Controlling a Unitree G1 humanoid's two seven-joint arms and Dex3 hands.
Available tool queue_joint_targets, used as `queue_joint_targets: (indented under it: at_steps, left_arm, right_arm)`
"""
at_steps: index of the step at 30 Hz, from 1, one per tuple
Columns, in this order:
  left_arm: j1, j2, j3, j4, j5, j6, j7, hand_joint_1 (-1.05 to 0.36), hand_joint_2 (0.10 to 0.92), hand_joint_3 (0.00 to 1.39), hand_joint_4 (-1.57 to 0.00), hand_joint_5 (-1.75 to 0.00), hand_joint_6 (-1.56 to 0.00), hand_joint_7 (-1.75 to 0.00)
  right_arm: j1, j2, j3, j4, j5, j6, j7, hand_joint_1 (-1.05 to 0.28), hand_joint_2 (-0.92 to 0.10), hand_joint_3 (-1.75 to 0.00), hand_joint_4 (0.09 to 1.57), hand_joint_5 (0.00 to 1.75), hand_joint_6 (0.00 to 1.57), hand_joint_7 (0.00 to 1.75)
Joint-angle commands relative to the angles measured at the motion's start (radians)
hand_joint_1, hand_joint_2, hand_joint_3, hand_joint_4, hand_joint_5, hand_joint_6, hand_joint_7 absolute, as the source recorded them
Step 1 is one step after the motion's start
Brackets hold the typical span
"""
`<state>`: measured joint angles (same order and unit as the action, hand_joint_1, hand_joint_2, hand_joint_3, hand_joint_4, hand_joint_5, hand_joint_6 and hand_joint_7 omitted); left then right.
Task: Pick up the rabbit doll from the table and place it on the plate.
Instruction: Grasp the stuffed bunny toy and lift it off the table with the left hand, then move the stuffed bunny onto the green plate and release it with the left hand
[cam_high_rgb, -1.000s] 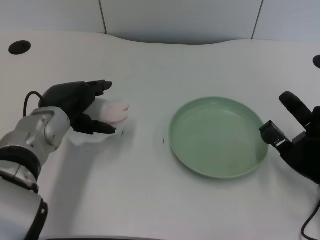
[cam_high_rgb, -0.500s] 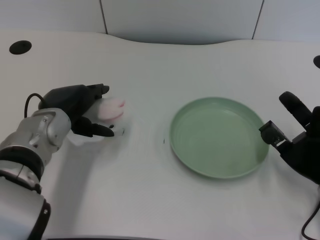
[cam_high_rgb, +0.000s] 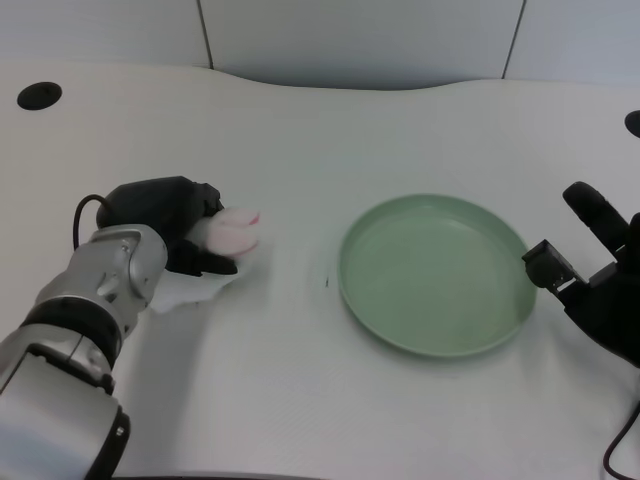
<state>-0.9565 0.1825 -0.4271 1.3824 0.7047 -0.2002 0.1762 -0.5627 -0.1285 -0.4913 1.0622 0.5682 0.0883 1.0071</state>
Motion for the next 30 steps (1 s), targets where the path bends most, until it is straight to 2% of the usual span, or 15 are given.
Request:
queue_joint_targets:
  at_steps: [1,4,5,6,9,11,14,15,16,18,20,25,27,29,30]
  left_arm:
    - [0.005,-0.003,-0.008,0.017,0.007,0.007,-0.027,-0.62,0.921,0.18,-0.9,-0.71,-0.99,-0.3]
    - [-0.017,-0.006,-0.004,0.015,0.001,-0.001,-0.031,-0.61,0.921,0.19,-0.9,-0.71,-0.99,-0.29]
    - [-0.033,-0.008,-0.001,0.014,-0.003,-0.007,-0.033,-0.59,0.921,0.19,-0.8,-1.03,-0.93,-0.53]
    - [-0.055,-0.01,-0.003,0.012,-0.001,-0.014,-0.028,-0.59,0.921,0.19,-0.75,-1.17,-0.85,-0.72]
    - [-0.096,-0.017,-0.003,0.008,0.0,-0.033,-0.019,-0.6,0.921,0.2,-0.79,-1.08,-0.87,-0.63]
    - [-0.118,-0.021,0.002,0.006,-0.007,-0.059,-0.01,-0.58,0.921,0.19,-0.82,-1.13,-0.91,-0.65]
    - [-0.152,-0.033,0.01,0.004,-0.016,-0.094,-0.001,-0.58,0.921,0.18,-0.78,-1.32,-0.85,-0.87]
    - [-0.174,-0.047,0.017,0.002,-0.025,-0.106,-0.006,-0.58,0.921,0.2,-0.74,-1.47,-0.76,-1.14]
    - [-0.189,-0.056,0.023,0.0,-0.031,-0.115,-0.011,-0.58,0.921,0.21,-0.73,-1.56,-0.69,-1.32]
    - [-0.217,-0.083,0.03,-0.003,-0.042,-0.139,-0.011,-0.58,0.921,0.22,-0.72,-1.61,-0.66,-1.42]
    - [-0.249,-0.122,0.027,-0.007,-0.048,-0.166,-0.009,-0.58,0.921,0.21,-0.75,-1.72,-0.6,-1.65]
    - [-0.291,-0.2,-0.002,-0.009,-0.036,-0.205,-0.003,-0.62,0.921,0.22,-0.78,-1.75,-0.58,-1.74]
    - [-0.293,-0.24,-0.012,-0.009,-0.035,-0.221,0.002,-0.62,0.921,0.22,-0.8,-1.75,-0.59,-1.75]
    - [-0.288,-0.272,-0.02,-0.009,-0.035,-0.237,0.008,-0.64,0.921,0.26,-0.81,-1.75,-0.59,-1.75]
    - [-0.28,-0.288,-0.019,-0.009,-0.039,-0.248,0.011,-0.65,0.921,0.27,-0.82,-1.75,-0.6,-1.75]
  right_arm:
    - [0.012,-0.008,-0.003,-0.012,0.005,0.002,-0.008,-0.68,-0.92,-0.36,0.62,1.75,0.69,1.46]
    - [0.013,-0.007,-0.002,-0.013,0.005,0.0,-0.005,-0.68,-0.92,-0.37,0.62,1.75,0.69,1.46]
    - [0.014,-0.007,-0.002,-0.012,0.005,-0.002,-0.002,-0.67,-0.92,-0.38,0.61,1.75,0.69,1.46]
    - [0.013,-0.007,-0.002,-0.011,0.005,-0.002,0.0,-0.67,-0.92,-0.39,0.61,1.75,0.68,1.46]
    - [0.011,-0.005,-0.001,-0.01,0.005,-0.001,0.0,-0.68,-0.92,-0.39,0.61,1.75,0.69,1.46]
    - [0.011,-0.003,-0.001,-0.01,0.004,-0.005,0.001,-0.68,-0.92,-0.38,0.61,1.75,0.69,1.46]
    - [0.011,0.0,0.0,-0.011,0.003,-0.007,-0.001,-0.67,-0.92,-0.38,0.61,1.75,0.69,1.46]
    - [0.011,0.001,0.001,-0.012,0.002,-0.01,0.002,-0.67,-0.92,-0.38,0.61,1.75,0.69,1.47]
    - [0.011,0.002,0.003,-0.012,0.001,-0.012,0.005,-0.67,-0.92,-0.39,0.6,1.75,0.68,1.47]
    - [0.01,0.005,0.004,-0.012,0.001,-0.015,0.004,-0.67,-0.92,-0.4,0.6,1.75,0.68,1.48]
    - [0.008,0.009,0.004,-0.009,0.002,-0.016,0.004,-0.67,-0.92,-0.39,0.61,1.75,0.68,1.48]
    - [0.007,0.02,0.005,-0.012,0.006,-0.015,0.009,-0.68,-0.92,-0.38,0.6,1.75,0.69,1.45]
    - [0.008,0.025,0.002,-0.013,0.011,-0.014,0.016,-0.67,-0.92,-0.38,0.6,1.75,0.68,1.43]
    - [0.01,0.031,0.001,-0.016,0.013,-0.014,0.017,-0.67,-0.92,-0.38,0.59,1.75,0.69,1.42]
    - [0.011,0.036,0.0,-0.022,0.018,-0.007,0.015,-0.67,-0.92,-0.38,0.59,1.75,0.7,1.41]
